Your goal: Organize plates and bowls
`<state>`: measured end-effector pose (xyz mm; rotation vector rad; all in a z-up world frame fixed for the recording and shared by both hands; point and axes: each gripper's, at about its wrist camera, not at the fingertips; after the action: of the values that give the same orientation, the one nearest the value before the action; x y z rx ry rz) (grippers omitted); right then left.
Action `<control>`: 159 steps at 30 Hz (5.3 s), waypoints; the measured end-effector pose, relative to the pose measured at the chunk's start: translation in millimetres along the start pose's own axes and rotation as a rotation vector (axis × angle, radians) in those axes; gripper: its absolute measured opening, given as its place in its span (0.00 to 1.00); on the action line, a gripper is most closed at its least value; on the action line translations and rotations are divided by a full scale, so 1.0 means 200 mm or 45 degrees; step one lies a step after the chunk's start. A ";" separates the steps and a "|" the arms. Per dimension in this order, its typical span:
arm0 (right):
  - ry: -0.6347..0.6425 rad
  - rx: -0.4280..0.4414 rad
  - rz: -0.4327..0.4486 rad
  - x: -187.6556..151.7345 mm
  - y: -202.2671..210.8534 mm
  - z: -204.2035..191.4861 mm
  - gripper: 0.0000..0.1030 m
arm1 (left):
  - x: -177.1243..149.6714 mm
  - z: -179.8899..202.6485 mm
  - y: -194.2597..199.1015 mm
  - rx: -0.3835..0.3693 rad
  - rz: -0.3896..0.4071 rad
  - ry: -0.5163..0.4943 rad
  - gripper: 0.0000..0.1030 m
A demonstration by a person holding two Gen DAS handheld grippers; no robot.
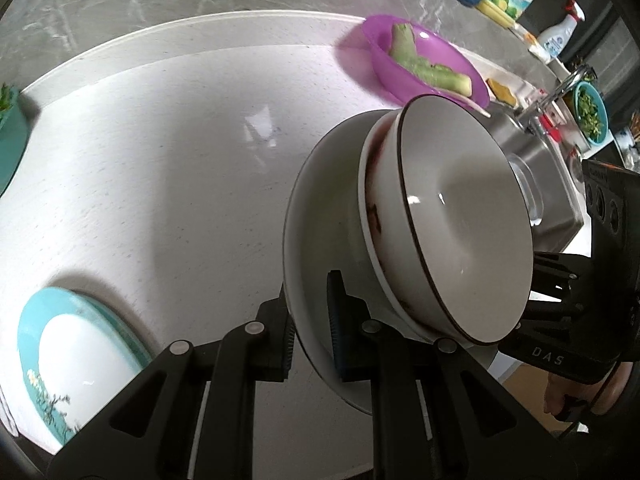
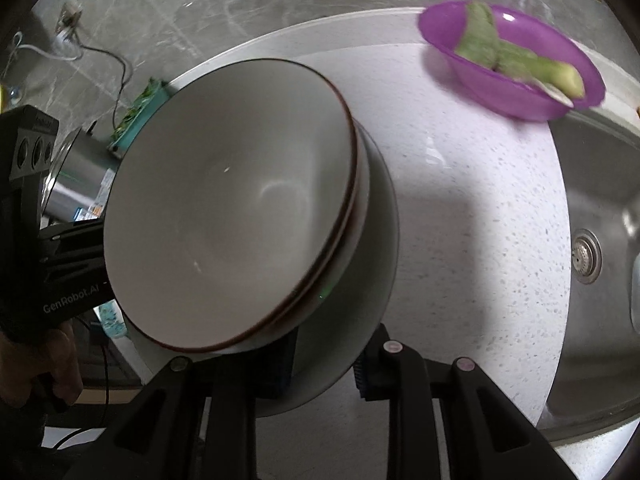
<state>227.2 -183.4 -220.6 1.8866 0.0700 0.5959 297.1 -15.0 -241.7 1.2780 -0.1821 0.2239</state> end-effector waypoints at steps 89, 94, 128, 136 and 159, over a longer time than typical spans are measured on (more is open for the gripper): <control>0.276 -0.061 -0.106 0.16 -0.64 -1.22 0.53 | -0.79 -1.65 0.61 0.071 0.079 0.354 0.53; 0.216 -0.090 -0.022 0.13 -0.46 -1.22 0.75 | -0.85 -1.64 0.79 0.040 0.138 0.347 0.74; 0.322 -0.280 0.511 -0.07 0.38 -1.44 1.00 | -1.07 -0.91 1.44 0.371 0.442 0.475 0.84; 0.292 -0.307 0.542 -0.10 0.40 -1.55 1.00 | -1.10 -1.01 1.50 0.389 0.473 0.473 0.85; 0.255 -0.358 0.542 -0.11 0.40 -1.59 1.00 | -1.14 -1.10 1.56 0.335 0.554 0.415 1.00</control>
<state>52.0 51.7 -71.5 1.5691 -0.2793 1.0286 -3.3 265.8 -72.8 1.4310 -0.1518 0.8461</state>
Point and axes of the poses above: each gripper's, at about its wrist camera, not at the fingertips, and y roughly against the way its jaws point, z to its right, x to its top, and after that the axes turned 10 degrees about y, right-handed
